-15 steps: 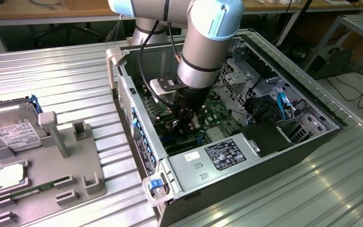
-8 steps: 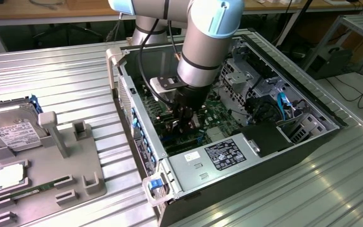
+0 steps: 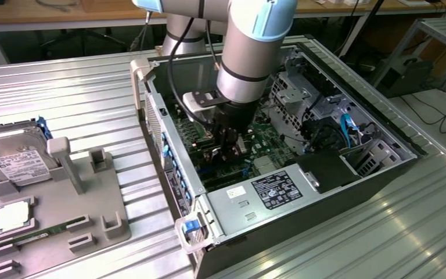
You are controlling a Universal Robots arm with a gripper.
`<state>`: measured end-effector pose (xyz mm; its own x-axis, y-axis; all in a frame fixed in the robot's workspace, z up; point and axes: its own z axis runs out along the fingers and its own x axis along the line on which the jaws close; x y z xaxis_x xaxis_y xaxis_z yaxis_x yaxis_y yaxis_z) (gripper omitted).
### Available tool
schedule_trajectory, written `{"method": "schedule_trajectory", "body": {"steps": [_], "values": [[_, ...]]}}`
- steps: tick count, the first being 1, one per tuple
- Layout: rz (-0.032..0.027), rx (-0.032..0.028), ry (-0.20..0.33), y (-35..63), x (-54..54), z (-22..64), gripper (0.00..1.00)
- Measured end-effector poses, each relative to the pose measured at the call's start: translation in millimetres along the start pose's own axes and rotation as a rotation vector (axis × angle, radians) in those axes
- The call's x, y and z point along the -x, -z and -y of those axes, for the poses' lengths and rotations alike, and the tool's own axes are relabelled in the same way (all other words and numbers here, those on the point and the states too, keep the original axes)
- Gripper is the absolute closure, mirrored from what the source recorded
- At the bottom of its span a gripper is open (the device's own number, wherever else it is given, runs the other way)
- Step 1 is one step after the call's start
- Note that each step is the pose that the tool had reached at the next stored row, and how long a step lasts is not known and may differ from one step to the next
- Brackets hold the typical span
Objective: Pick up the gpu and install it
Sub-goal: 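Insert the gpu into the slot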
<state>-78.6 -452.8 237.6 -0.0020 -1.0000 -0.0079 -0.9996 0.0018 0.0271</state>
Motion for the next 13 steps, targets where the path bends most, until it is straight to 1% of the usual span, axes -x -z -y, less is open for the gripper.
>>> {"method": "schedule_trajectory", "body": {"steps": [1,6,8,13], "values": [[0.0003,-0.0035,0.0,-0.1,0.1,-0.4,0.64],[0.0001,-0.0158,0.0,0.1,0.1,-3.8,0.64],[0.0001,-0.0193,0.0,0.3,0.3,-4.0,0.64],[-0.0004,-0.0193,0.0,0.6,0.2,-4.1,0.64]]}}
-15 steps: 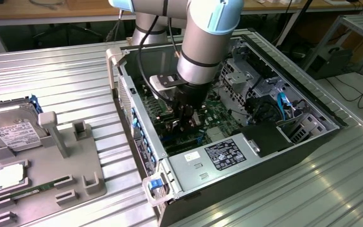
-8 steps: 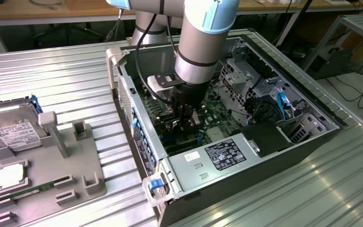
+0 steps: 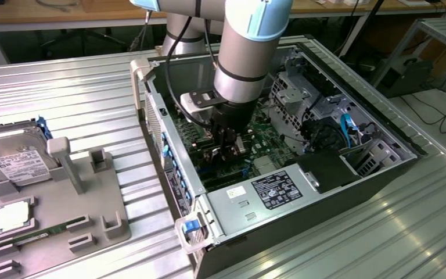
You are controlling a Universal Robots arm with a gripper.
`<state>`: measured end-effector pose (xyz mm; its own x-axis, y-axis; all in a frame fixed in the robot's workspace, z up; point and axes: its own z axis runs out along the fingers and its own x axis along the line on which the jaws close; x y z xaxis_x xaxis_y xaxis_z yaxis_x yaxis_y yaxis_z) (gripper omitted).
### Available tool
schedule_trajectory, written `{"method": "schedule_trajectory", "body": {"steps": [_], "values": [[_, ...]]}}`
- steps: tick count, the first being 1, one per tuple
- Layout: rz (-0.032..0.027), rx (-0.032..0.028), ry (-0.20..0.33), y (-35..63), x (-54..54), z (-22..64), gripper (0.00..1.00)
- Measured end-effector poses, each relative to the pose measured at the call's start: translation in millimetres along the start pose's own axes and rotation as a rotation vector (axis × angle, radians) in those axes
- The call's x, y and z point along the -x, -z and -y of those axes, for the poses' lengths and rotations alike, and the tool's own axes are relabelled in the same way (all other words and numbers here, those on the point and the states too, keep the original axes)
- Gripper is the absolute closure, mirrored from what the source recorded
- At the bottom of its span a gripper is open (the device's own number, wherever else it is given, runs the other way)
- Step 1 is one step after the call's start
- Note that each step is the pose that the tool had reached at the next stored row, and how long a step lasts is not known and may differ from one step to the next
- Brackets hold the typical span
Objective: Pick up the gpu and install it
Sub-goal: 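Insert the gpu into the slot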
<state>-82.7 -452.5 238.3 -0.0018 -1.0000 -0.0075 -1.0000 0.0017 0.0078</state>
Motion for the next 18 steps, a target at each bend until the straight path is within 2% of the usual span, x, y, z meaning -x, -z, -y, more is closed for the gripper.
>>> {"method": "schedule_trajectory", "body": {"steps": [6,7,10,16,17,18], "values": [[-0.0001,-0.0003,0.0,0.1,0.0,0.0,0.66],[-0.0001,-0.0004,0.0,0.1,0.0,0.0,0.72],[-0.0032,-0.0004,0.0,-1.9,-0.1,0.0,0.72],[-0.0031,-0.0004,0.0,-1.9,-3.0,-0.3,0.72],[-0.0046,0.0003,0.0,-4.1,-3.3,-0.4,0.72],[-0.0036,-0.0002,0.0,-11.0,-3.1,-0.2,0.72]]}}
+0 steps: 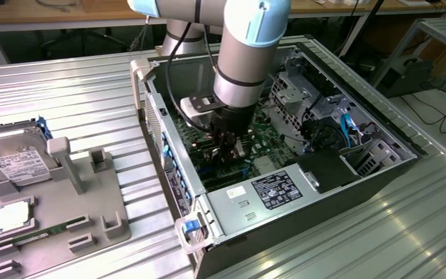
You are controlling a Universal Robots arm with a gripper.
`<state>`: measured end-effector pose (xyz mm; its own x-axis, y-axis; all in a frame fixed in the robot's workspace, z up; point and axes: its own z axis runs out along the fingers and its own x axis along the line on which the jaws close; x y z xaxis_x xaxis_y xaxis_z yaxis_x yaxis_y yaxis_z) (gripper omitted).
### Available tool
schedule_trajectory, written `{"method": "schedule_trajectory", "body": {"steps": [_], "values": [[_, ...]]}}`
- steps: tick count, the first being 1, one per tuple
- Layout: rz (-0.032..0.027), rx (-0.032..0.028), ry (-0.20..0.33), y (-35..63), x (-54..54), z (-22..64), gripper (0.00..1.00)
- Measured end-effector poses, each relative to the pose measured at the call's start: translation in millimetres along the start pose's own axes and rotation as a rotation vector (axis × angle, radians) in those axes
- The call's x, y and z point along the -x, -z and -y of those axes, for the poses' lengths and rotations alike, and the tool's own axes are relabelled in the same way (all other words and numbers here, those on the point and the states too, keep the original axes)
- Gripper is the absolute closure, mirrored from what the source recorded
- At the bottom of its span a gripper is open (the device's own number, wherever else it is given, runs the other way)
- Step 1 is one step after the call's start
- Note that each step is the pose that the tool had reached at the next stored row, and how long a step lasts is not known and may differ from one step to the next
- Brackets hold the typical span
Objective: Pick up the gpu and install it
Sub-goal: 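Insert the gpu into the slot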
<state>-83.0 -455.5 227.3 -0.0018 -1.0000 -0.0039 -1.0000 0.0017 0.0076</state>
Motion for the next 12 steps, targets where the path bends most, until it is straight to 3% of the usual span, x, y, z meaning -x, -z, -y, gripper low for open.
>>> {"method": "schedule_trajectory", "body": {"steps": [1,2,3,5,12], "values": [[0.0021,-0.003,0.0,4.0,0.3,0.1,0.72],[0.0006,-0.0042,0.0,5.9,0.0,-0.2,0.58],[0.0004,-0.0043,0.0,9.8,0.1,-0.2,0.58],[0.0005,-0.0097,0.0,38.9,2.6,-0.4,0.58],[0.0003,-0.0162,0.0,53.2,5.4,-0.5,0.58]]}}
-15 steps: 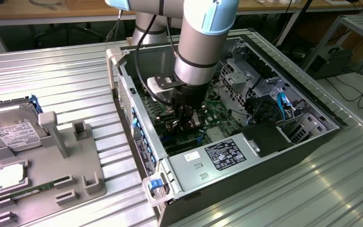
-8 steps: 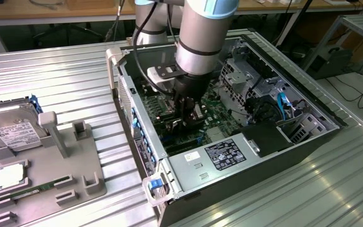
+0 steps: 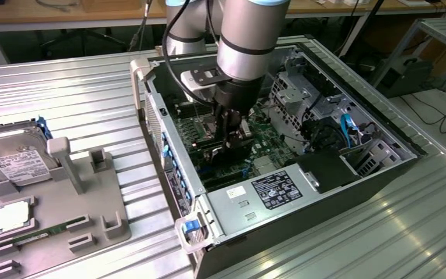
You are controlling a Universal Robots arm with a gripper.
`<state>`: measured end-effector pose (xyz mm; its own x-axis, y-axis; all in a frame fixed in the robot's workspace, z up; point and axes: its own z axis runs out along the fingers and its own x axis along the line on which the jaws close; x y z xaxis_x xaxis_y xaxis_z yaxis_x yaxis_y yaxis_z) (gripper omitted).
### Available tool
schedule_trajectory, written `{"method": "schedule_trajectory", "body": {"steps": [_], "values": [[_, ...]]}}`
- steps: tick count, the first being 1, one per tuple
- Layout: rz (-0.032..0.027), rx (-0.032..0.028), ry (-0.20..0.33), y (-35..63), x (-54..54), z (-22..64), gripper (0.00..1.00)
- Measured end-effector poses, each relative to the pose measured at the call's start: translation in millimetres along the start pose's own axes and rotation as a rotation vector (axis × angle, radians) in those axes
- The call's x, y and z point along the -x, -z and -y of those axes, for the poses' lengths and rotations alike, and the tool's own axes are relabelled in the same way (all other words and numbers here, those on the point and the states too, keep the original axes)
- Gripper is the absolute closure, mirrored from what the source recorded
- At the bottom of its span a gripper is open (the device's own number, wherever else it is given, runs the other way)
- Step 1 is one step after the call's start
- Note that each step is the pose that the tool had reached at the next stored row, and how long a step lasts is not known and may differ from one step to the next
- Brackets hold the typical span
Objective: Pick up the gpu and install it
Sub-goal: 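Insert the gpu into the slot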
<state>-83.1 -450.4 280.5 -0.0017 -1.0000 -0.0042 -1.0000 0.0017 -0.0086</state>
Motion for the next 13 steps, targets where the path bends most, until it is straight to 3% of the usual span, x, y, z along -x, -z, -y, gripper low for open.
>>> {"method": "schedule_trajectory", "body": {"steps": [3,4,7,9,13], "values": [[-0.0007,-0.0007,0.0,0.4,0.4,0.0,0.6],[-0.0008,-0.0009,0.0,0.8,0.5,0.0,0.67],[-0.0006,-0.0023,0.0,2.0,0.9,0.0,0.73],[-0.0007,-0.0025,0.0,2.2,0.9,-0.1,0.89],[-0.0008,-0.0024,0.0,2.2,0.9,-0.1,0.89]]}}
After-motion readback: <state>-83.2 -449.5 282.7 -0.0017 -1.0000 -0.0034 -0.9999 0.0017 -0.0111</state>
